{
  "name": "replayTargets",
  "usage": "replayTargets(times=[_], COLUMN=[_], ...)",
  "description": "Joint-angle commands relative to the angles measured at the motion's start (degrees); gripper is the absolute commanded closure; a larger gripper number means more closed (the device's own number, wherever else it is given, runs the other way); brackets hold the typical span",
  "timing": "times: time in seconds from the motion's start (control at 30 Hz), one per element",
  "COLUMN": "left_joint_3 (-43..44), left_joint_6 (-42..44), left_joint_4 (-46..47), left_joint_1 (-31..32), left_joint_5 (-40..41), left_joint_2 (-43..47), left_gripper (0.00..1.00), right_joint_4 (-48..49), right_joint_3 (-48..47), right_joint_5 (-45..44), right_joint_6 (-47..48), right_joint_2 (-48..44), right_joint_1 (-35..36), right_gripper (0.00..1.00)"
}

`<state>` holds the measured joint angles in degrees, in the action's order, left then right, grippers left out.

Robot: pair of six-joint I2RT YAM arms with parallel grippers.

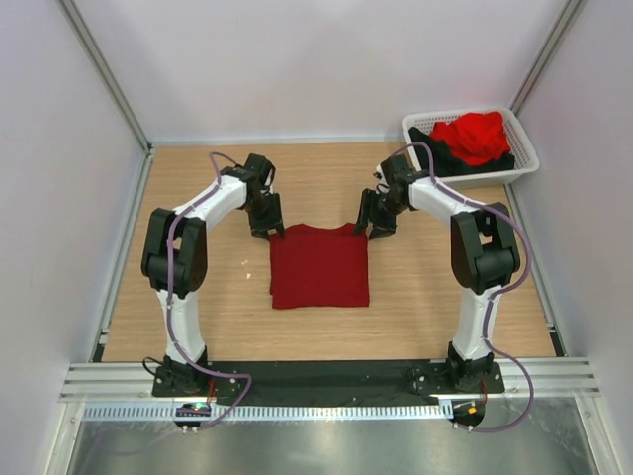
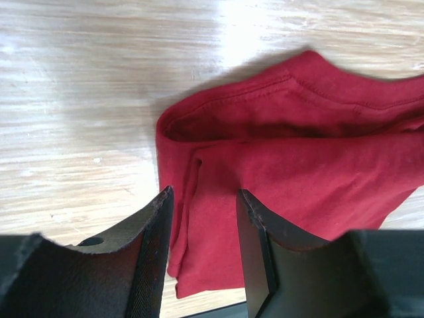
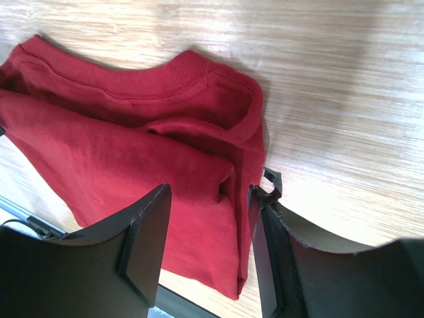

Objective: Fold and stack the t-shirts
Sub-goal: Fold the tshirt

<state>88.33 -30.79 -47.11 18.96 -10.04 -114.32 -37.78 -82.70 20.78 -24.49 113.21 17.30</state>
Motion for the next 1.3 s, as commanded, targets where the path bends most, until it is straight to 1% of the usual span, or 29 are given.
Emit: replayTargets(times=[0.0,0.17,0.3,0.6,0.63,0.73,0.77,0.8,0.83,0.87,0.9,0.93,0.97,1.07,1.27], left_joint_3=[2.7,4.4,5.3,5.8,6.0,6.9,6.9,6.9,6.4,6.0,5.4,4.5,3.8,0.6,-4.7], left_joint_6=[1.0,0.8,0.2,-0.9,-1.0,-1.1,-1.5,-1.6,-1.6,-1.7,-1.8,-2.0,-2.1,-3.1,-5.2], left_joint_4=[-1.3,-1.3,-1.5,-0.9,-0.7,-0.9,-1.1,-1.1,-1.0,-0.9,-0.8,-1.0,-1.0,-1.1,-1.2], left_joint_1=[-0.2,-0.1,-0.1,-0.2,-0.2,-0.1,-0.2,-0.2,-0.2,-0.2,-0.1,-0.2,-0.1,-0.2,-0.1], left_joint_5=[0.8,-0.1,-1.4,-2.1,-2.3,-2.7,-2.4,-2.2,-1.7,-1.4,-0.8,-0.5,-0.2,-0.1,-0.2], left_joint_2=[1.0,-1.2,-2.7,-4.1,-4.3,-5.3,-5.3,-4.9,-3.6,-2.9,-2.1,-0.2,0.7,5.2,14.5], left_gripper=[0.56,0.57,0.59,0.59,0.59,0.67,0.76,0.80,0.84,0.88,0.90,0.92,0.96,0.99,0.99], right_joint_4=[-0.1,1.3,2.3,2.6,2.8,2.8,2.6,2.7,2.5,2.4,2.0,1.7,1.4,0.3,-1.0], right_joint_3=[0.5,1.6,1.1,-0.8,-0.7,-0.9,-0.9,-0.8,-0.7,-0.6,-0.5,-0.3,-0.1,0.9,3.3], right_joint_5=[0.1,1.1,1.2,2.5,2.6,2.9,3.0,3.1,3.1,3.2,3.1,3.0,2.9,3.1,4.7], right_joint_6=[0.7,-0.3,-0.6,-1.7,-1.9,-2.1,-2.2,-2.3,-2.5,-2.6,-2.7,-2.6,-2.7,-2.9,-3.9], right_joint_2=[-2.4,-1.8,-0.9,1.2,1.3,1.5,1.2,1.0,0.6,-0.3,-0.9,-1.4,-3.0,-5.7,-12.4], right_joint_1=[0.3,0.3,0.3,0.4,0.3,0.4,0.4,0.3,0.4,0.4,0.4,0.4,0.4,0.4,0.5], right_gripper=[0.44,0.48,0.48,0.56,0.59,0.67,0.76,0.81,0.91,0.96,0.98,0.99,0.99,0.99,0.99])
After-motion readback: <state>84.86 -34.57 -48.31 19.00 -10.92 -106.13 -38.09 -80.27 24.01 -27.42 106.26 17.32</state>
